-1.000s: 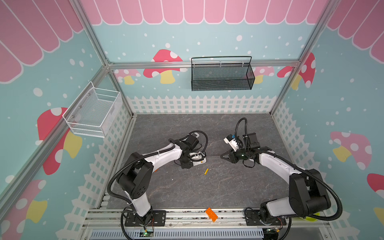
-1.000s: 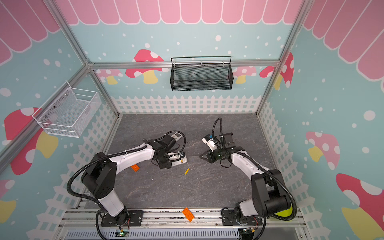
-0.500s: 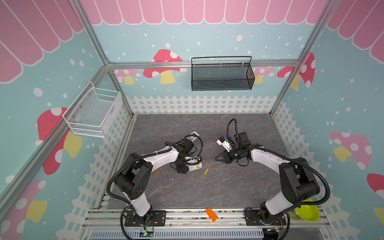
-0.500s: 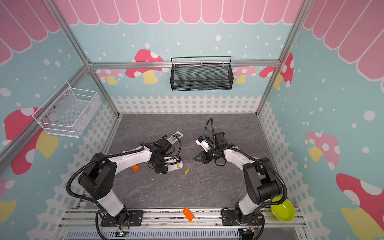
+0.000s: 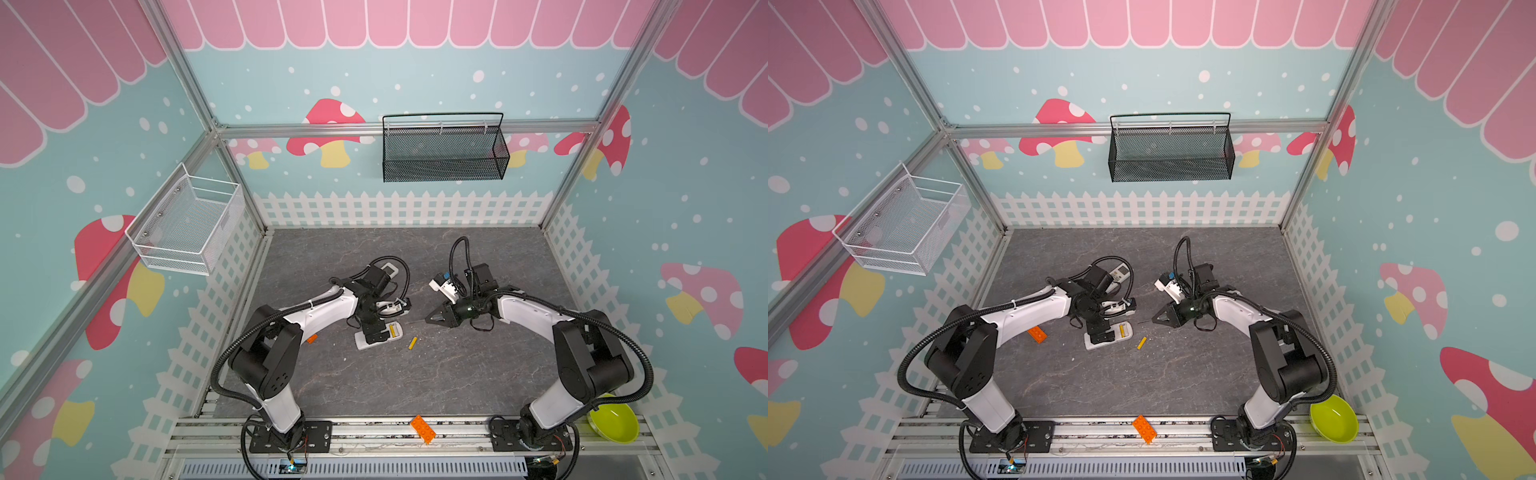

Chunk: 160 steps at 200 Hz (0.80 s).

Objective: Unload the batteries from the remote control
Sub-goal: 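Lower the remote and push the screwdriver tip at the remaining battery, right gripper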

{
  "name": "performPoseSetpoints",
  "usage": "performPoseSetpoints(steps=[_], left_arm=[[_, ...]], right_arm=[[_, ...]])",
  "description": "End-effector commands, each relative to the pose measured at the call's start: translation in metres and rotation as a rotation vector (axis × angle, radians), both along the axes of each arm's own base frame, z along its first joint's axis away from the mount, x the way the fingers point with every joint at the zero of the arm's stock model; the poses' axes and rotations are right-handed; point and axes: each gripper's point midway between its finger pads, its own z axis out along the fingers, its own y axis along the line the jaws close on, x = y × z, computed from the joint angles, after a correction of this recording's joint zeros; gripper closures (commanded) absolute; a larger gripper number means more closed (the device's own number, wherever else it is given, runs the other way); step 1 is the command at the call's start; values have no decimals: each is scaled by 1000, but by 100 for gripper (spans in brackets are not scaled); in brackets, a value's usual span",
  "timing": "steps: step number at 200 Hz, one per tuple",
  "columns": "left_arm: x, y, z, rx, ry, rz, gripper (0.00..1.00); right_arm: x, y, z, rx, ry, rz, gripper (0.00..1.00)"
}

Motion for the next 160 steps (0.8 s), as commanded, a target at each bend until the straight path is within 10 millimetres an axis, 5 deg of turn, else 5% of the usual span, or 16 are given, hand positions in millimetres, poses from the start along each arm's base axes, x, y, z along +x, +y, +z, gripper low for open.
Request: performPoseSetpoints(steps=[1, 34, 90, 160], left_arm=[[3, -26, 0, -118, 48, 28, 1], [5, -39, -6, -153, 61, 15, 1], [-10, -29, -31, -90, 97, -20, 3], [-5, -24, -46, -50, 77, -38, 4]], right_arm=[[-3, 7, 1, 30, 21, 36, 100], [-1, 13, -5, 50, 59, 48, 100], [6, 21, -13, 71, 71, 58, 100], [5, 33, -24, 104, 111, 102, 100]])
